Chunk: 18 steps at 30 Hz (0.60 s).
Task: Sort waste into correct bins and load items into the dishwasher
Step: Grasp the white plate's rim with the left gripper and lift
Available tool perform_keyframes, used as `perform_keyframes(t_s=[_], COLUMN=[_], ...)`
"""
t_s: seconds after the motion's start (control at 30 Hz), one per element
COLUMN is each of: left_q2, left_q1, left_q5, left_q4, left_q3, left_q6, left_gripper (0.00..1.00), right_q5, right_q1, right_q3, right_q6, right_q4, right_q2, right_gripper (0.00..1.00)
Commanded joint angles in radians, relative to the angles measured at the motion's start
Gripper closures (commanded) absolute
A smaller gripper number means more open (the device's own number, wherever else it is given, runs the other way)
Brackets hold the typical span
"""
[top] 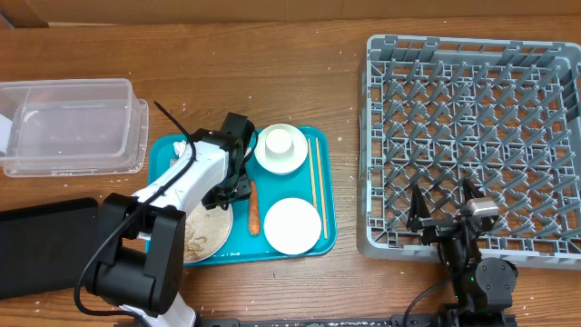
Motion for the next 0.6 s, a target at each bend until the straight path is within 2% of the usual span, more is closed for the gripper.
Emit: perform_keyframes(t_s=[0.0, 0.37, 0.57], left_q2=[0.013, 0.013, 0.013], left_q1=[-0.003, -0.003, -0.003], left_q5=[0.008, -0.019, -0.018], left_q4=[0.005, 0.021, 0.033], left_q3=[0.014, 0.014, 0.014], left_q6=[0.013, 0.021, 0.020], left_gripper=[0.52, 0.61, 0.71], right_q5=[0.010, 0.010, 0.010], right_q1=[0.004, 0.004, 0.004], right_q3=[-0.010, -0.010, -0.010], right_q6=[0.004, 0.004, 0.004], right_q4=[0.005, 0.005, 0.005], right_q2=[-0.008, -0.008, -0.008], right_gripper=[0.00, 0.00, 0.00])
